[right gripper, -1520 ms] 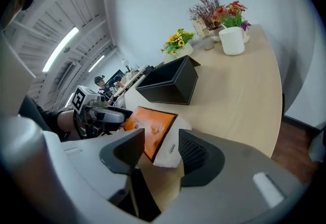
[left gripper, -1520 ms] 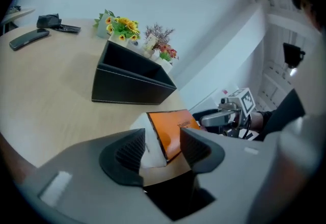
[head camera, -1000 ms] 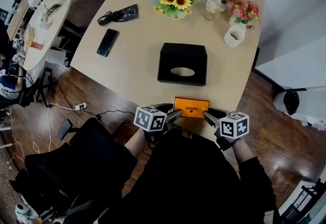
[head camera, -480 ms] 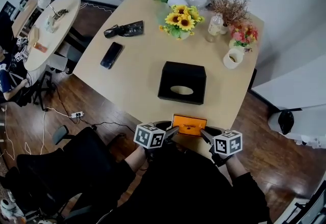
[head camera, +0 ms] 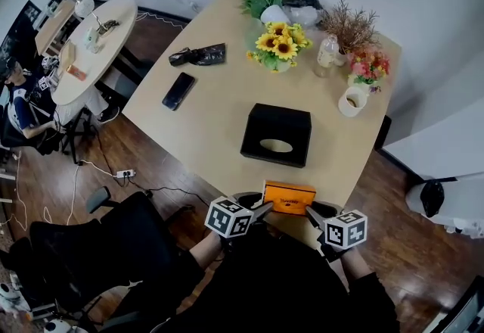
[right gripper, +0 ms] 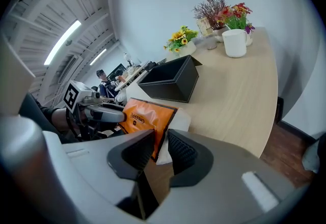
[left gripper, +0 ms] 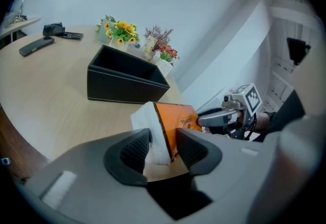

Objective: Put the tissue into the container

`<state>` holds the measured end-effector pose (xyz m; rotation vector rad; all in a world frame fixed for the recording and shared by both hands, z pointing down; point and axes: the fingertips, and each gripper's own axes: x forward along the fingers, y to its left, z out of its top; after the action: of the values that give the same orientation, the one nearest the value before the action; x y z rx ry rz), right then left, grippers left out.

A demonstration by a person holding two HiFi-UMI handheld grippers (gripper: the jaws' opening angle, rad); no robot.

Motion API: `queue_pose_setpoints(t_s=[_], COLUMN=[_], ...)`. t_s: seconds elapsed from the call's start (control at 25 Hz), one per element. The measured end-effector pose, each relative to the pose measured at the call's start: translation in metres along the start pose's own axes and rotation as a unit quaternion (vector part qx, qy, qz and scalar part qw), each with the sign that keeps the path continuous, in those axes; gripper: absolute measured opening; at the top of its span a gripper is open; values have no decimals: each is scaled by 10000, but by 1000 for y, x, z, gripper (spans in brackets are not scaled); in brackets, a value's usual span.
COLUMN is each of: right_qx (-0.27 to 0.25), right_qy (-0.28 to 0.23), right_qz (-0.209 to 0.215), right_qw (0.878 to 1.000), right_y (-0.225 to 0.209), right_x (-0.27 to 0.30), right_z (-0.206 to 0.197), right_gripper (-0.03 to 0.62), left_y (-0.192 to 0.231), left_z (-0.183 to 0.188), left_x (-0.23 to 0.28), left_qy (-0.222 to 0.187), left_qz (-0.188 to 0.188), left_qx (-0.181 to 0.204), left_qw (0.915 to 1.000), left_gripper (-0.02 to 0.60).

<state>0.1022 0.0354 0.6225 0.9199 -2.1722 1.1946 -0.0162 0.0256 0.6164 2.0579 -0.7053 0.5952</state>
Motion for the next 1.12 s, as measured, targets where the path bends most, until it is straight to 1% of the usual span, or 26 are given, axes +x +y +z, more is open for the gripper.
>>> queue_pose_setpoints(t_s=[0.12, 0.28, 0.56, 0.72, 0.88, 1.12], right_qx=[-76, -212, -663, -918, -966, -936], right_qy=[-138, -329, -584, -734, -846, -994], right_qz=[88, 227, 513, 714, 797, 565], right_qw=[9998, 9990, 9948, 9905, 9885, 9890], right_y=[2, 8, 27, 43, 56, 76], right_x=[-13, -34, -76, -94, -97, -75], right_z=[7, 21, 55, 80, 107, 144], right_gripper=[84, 83, 78, 75, 74, 72], left_y=[-13, -32, -68, -79, -77, -44], left_z=[9, 23, 51, 72, 93, 122], left_x=[-6, -16, -42, -62, -79, -99], left_qy=[-109, -287, -683, -855, -1006, -1002], left_qz=[85, 182, 313, 376, 391, 226], left_qx=[124, 196, 243, 269, 285, 346], left_qw=[9998, 9992, 9969, 9953, 9938, 9941], left_gripper=[150, 150, 149, 149, 149, 149])
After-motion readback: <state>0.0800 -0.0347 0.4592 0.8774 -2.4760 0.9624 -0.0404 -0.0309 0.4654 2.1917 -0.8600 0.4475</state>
